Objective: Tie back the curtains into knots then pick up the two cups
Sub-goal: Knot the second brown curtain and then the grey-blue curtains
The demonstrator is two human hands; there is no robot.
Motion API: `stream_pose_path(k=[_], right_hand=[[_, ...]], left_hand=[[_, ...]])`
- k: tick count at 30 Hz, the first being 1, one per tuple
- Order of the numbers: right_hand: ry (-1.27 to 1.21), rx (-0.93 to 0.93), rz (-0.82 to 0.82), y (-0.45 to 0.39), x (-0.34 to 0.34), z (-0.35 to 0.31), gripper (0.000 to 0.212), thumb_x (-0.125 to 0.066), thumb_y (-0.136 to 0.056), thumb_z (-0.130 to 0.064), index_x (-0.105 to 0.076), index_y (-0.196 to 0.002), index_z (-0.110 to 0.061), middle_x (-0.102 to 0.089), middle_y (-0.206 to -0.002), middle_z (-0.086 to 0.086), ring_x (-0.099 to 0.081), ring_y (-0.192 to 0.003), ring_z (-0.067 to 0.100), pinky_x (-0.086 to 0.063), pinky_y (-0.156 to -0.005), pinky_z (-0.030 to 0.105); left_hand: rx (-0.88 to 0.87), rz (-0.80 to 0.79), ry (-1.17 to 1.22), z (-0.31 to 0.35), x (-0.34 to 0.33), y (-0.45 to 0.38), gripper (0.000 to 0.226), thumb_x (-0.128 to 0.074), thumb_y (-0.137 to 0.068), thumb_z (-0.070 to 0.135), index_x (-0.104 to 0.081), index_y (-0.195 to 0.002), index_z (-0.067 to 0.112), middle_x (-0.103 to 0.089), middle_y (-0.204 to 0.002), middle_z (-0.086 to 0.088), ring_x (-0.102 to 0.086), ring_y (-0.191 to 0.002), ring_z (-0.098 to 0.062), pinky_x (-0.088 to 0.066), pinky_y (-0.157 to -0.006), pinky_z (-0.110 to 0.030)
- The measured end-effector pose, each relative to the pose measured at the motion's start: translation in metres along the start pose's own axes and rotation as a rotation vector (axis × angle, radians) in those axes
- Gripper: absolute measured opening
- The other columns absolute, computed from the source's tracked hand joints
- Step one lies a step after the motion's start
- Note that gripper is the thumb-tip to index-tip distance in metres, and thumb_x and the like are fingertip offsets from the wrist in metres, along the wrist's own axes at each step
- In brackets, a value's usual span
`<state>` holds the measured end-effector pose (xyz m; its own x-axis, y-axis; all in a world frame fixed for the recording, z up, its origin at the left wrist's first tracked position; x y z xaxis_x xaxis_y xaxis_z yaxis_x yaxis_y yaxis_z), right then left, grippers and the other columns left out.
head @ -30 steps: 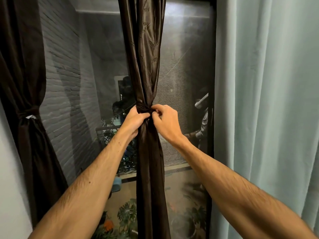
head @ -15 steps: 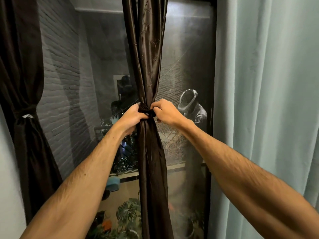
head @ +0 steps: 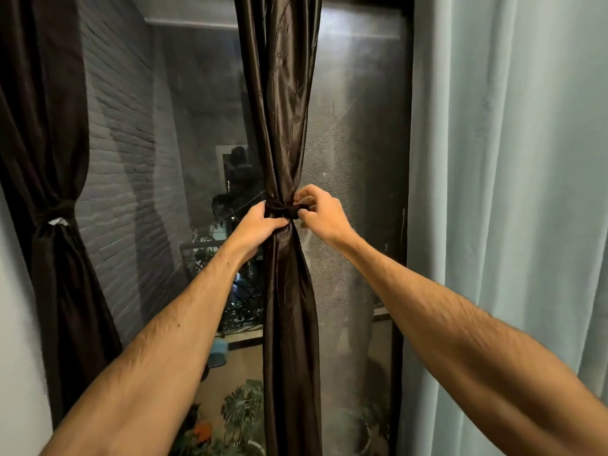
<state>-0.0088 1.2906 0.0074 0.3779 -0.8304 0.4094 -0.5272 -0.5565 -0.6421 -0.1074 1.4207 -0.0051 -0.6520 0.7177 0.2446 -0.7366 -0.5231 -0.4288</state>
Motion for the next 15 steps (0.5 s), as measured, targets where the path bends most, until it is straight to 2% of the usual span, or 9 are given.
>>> stream_pose_path(k=[4, 9, 11, 13, 15], right_hand=[[-0.035, -0.020, 0.056, 0.001, 0.001, 0.001, 0.033, -0.057, -0.081, 0.004, -0.068, -0.104, -0.016, -0.073, -0.098, 0.001, -0.070, -0.096, 0.019, -0.059, -0.090, 0.043], [-0.089, -0.055, 0.065, 0.004, 0.001, 0.005, 0.037, -0.054, -0.081, -0.001, -0.069, -0.112, -0.014, -0.073, -0.104, 0.001, -0.069, -0.099, 0.018, -0.058, -0.093, 0.040], [-0.089, -0.063, 0.063, 0.005, 0.001, 0.008, 0.038, -0.055, -0.084, -0.001, -0.067, -0.117, -0.015, -0.073, -0.109, 0.002, -0.068, -0.102, 0.016, -0.056, -0.087, 0.029], [-0.059, -0.063, 0.065, 0.006, 0.003, 0.012, 0.038, -0.055, -0.088, -0.001, -0.064, -0.123, -0.014, -0.072, -0.115, 0.003, -0.066, -0.107, 0.014, -0.047, -0.078, 0.014], [-0.011, -0.071, 0.058, 0.006, 0.004, 0.019, 0.040, -0.053, -0.091, -0.004, -0.062, -0.128, -0.012, -0.070, -0.121, 0.004, -0.065, -0.112, 0.015, -0.044, -0.082, 0.013]], left_hand=[[0.025, -0.079, 0.029, 0.001, 0.001, 0.003, 0.037, -0.066, -0.087, -0.002, -0.065, -0.122, 0.010, -0.075, -0.109, -0.007, -0.071, -0.101, -0.020, -0.055, -0.087, -0.035], [0.036, -0.074, 0.088, -0.008, 0.004, 0.003, 0.047, -0.079, -0.083, 0.012, -0.060, -0.127, 0.014, -0.073, -0.116, -0.005, -0.071, -0.108, -0.021, -0.054, -0.099, -0.043], [0.018, -0.053, 0.062, -0.011, 0.006, 0.002, 0.051, -0.083, -0.081, 0.019, -0.060, -0.126, 0.016, -0.073, -0.116, -0.004, -0.071, -0.107, -0.019, -0.054, -0.100, -0.044], [0.008, -0.023, 0.043, -0.014, 0.009, 0.001, 0.053, -0.084, -0.080, 0.025, -0.060, -0.127, 0.016, -0.072, -0.118, -0.002, -0.071, -0.106, -0.016, -0.054, -0.100, -0.041], [-0.003, 0.010, 0.005, -0.015, 0.013, 0.000, 0.058, -0.083, -0.081, 0.032, -0.058, -0.131, 0.017, -0.069, -0.123, 0.001, -0.068, -0.108, -0.011, -0.053, -0.098, -0.031]])
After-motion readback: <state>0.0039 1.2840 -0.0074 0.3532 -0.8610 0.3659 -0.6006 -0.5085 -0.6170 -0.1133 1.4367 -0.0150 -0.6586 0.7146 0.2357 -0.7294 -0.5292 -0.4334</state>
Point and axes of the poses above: each hand's wrist, its own y-axis away from the middle knuckle, its own x-axis out of the back of the hand, z = x × y, the point moved 3 cm from there along -y, towards the middle knuckle
